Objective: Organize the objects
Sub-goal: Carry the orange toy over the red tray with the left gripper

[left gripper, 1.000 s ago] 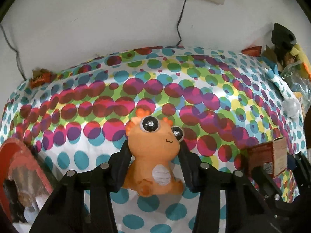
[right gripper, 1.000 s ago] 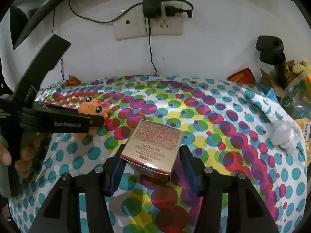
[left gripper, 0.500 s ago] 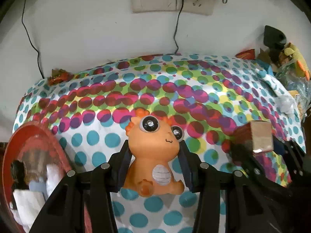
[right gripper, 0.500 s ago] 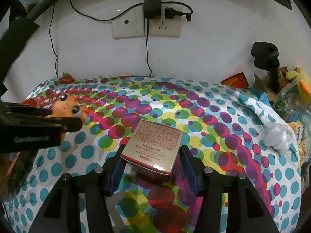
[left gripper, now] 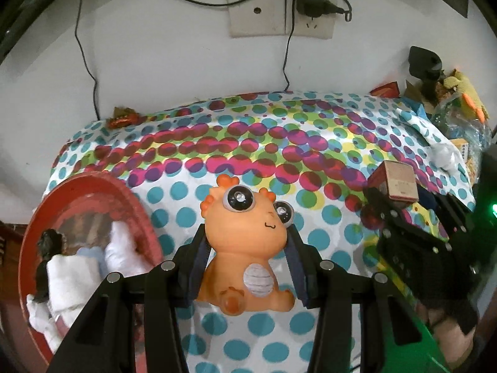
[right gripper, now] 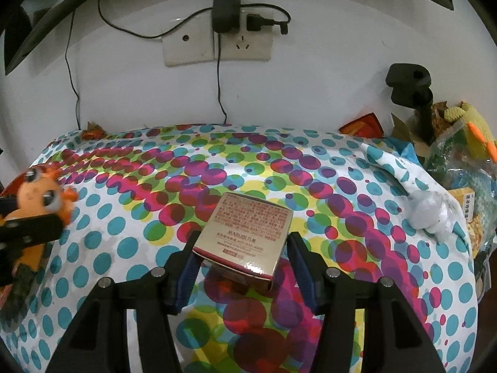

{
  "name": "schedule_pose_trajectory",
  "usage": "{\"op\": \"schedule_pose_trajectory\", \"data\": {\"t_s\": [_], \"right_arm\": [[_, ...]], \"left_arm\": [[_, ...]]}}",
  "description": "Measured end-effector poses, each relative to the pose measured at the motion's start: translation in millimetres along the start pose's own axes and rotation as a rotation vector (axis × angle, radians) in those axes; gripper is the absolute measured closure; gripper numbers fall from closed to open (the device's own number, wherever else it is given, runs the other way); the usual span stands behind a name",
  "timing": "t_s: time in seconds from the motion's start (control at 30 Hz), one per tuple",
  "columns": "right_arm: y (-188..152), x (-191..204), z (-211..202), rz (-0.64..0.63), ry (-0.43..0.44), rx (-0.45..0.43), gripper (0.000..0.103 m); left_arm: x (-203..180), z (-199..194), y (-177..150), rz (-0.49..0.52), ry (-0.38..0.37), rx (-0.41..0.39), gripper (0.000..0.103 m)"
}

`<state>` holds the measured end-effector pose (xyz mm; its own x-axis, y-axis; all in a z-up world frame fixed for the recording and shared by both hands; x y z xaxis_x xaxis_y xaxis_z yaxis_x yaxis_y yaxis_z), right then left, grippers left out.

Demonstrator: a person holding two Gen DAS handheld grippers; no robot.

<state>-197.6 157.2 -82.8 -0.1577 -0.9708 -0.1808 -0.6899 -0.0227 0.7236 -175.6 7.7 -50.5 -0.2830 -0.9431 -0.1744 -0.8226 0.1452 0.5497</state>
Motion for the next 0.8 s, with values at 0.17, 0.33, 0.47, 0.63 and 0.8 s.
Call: {"op": "schedule_pose_trajectory", "data": {"t_s": [0.17,0.33,0.47,0.63,0.8], "right_arm": [[-0.3,2.0,1.5,-0.009,-0.009,0.009,0.047],[-0.7,3.3,3.1,-0.018,-0.023,0.015,0.047],[-0.5,3.5,4.2,-0.022,-0.026,0.019,0.047],[-1.1,6.0,4.6,-0.037,-0.033,0.02,0.047],[-1.3,9.8,3.1,-0.056,-0.044,0.013,0.047]], "left_arm": [[4.8,-22.8,-5.4,0.007,0.011,-0.025,0.059],[15.4,-48.4,-9.0,-0.001,0.027,-0.053,0.059],[30.6,-68.2,-12.8,-0.024,0.034,-0.073,0.059],[57.8,-90.8,-16.7,-0.057,0.078,-0.098,0.059],[92.0,-109.1,-22.9,-0.101,0.131,-0.116,0.059]]}}
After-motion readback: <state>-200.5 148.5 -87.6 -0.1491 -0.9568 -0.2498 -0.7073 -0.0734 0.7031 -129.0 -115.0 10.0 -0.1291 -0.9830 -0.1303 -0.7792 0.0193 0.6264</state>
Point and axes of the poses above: each gripper's, at about its wrist camera, not at the fingertips, and z roughly the way its jaws point, x to its left, y to its top, the point moved 2 cm from there along z, roughly the way its jaws point, and after that the axes turned 15 degrees about -y, right-handed, at the moved point
